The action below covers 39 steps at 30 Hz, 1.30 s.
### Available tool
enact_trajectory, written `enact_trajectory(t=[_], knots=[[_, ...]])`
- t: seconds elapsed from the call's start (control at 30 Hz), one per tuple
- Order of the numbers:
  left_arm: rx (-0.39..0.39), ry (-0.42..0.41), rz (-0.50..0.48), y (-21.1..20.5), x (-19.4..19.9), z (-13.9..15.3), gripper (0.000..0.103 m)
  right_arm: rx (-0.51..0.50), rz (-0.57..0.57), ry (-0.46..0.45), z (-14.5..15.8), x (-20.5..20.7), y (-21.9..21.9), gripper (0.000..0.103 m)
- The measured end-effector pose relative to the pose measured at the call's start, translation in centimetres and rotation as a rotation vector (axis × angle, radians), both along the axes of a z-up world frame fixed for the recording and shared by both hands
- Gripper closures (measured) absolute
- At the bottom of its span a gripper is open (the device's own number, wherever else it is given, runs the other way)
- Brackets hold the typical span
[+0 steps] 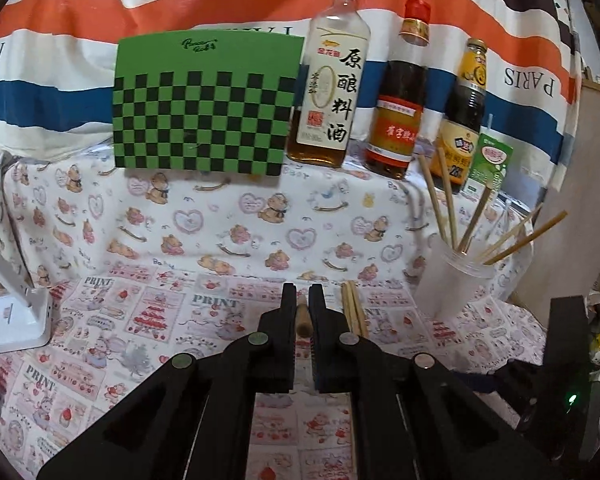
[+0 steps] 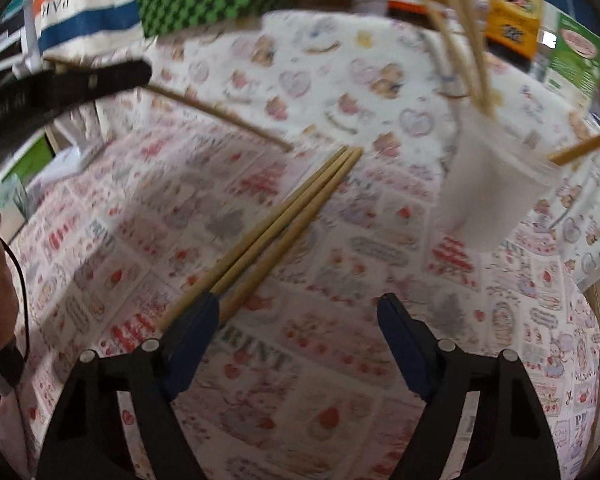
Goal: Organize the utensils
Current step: 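Close the left gripper on one chopstick while the right gripper approaches the bundle, then lift the chopstick upright with the left gripper while the right gripper grasps another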
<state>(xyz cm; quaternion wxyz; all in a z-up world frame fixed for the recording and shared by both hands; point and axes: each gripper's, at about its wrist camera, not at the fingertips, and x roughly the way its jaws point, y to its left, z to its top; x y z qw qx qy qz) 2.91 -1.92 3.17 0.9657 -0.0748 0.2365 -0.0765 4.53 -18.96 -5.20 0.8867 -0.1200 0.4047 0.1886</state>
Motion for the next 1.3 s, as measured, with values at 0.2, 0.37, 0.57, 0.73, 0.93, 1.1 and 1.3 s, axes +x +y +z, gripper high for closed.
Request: enact_trajectory(t=[0.2, 0.37, 0.57, 0.73, 0.93, 1.1, 1.3], knots=[[0.005, -0.002, 0.019, -0.3, -0.2, -0.5, 0.098, -0.059, -0.003, 0.037, -1.1, 0.1, 0.8, 0.025], [0.071, 0.014, 0.07, -1.0, -0.1, -0.8, 0.098, -0.06, -0.052, 0.033, -1.0, 0.3, 0.3, 0.032], [0.02, 0.004, 0.05, -0.4, -0.2, -0.7, 0.098, -0.037, -0.138, 0.019, -0.9, 0.8, -0.8, 0.092], [-0.054, -0.057, 0.004, 0.1, -1.3, 0.4, 0.098, -0.01, -0.204, -0.01, 0.7, -0.6, -2.4, 0.097], [-0.027, -0.135, -0.022, -0.2, -2.7, 1.8, 0.098, 0.058, -0.232, -0.18, 7.3, -3.8, -5.2, 0.097], [-0.027, -0.122, -0.033, -0.6, -2.9, 3.5, 0.098, 0.106, -0.23, -0.277, 12.0, -4.9, -6.7, 0.098], [-0.013, -0.179, -0.103, -1.8, -4.2, 6.7, 0.098, 0.15, -0.236, -0.321, 14.9, -4.7, -7.2, 0.098]])
